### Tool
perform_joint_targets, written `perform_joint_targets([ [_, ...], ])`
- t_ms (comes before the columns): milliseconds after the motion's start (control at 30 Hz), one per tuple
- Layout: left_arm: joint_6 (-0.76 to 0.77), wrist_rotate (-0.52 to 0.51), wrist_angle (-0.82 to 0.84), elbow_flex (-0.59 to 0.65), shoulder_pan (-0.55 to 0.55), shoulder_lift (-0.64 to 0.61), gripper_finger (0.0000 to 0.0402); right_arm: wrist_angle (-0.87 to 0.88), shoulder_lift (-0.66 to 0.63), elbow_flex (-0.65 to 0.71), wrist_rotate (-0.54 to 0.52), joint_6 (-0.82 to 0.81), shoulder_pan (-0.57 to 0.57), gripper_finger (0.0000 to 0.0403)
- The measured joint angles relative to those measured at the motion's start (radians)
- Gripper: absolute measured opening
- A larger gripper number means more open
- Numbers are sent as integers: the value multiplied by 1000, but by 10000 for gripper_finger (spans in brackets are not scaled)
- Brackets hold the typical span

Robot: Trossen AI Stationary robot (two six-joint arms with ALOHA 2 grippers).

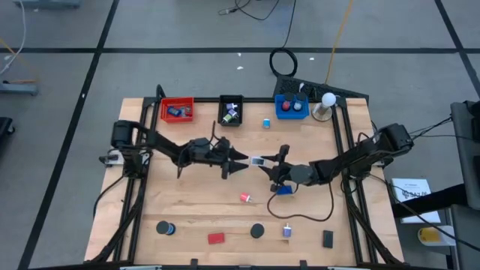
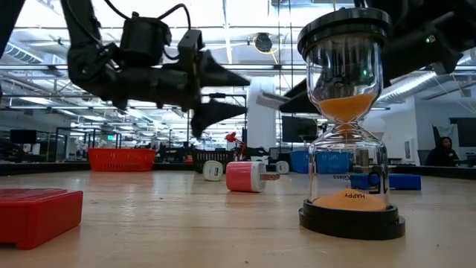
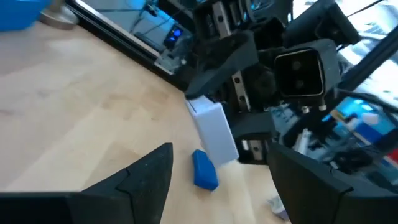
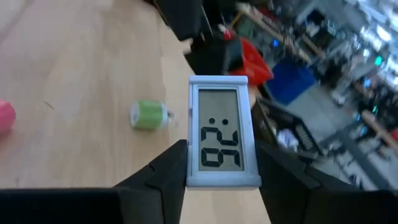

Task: Pick & Place Office items
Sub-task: Put the white digital clock into the red bin

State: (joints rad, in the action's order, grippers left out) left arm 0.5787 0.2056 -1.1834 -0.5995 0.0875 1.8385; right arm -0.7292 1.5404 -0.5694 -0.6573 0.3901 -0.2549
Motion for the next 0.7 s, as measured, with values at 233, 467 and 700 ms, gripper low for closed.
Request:
perform_joint_targets([
  [233, 27, 11, -8, -62, 9, 81, 269, -17, 44, -26, -78, 27, -22, 162],
  [467, 13, 12, -10, -73, 10, 88, 259, -9, 139, -84, -78, 74, -22, 155],
  [700, -20, 13, 17, -73, 8, 88, 174, -8, 208, -150, -115, 114, -22, 163],
])
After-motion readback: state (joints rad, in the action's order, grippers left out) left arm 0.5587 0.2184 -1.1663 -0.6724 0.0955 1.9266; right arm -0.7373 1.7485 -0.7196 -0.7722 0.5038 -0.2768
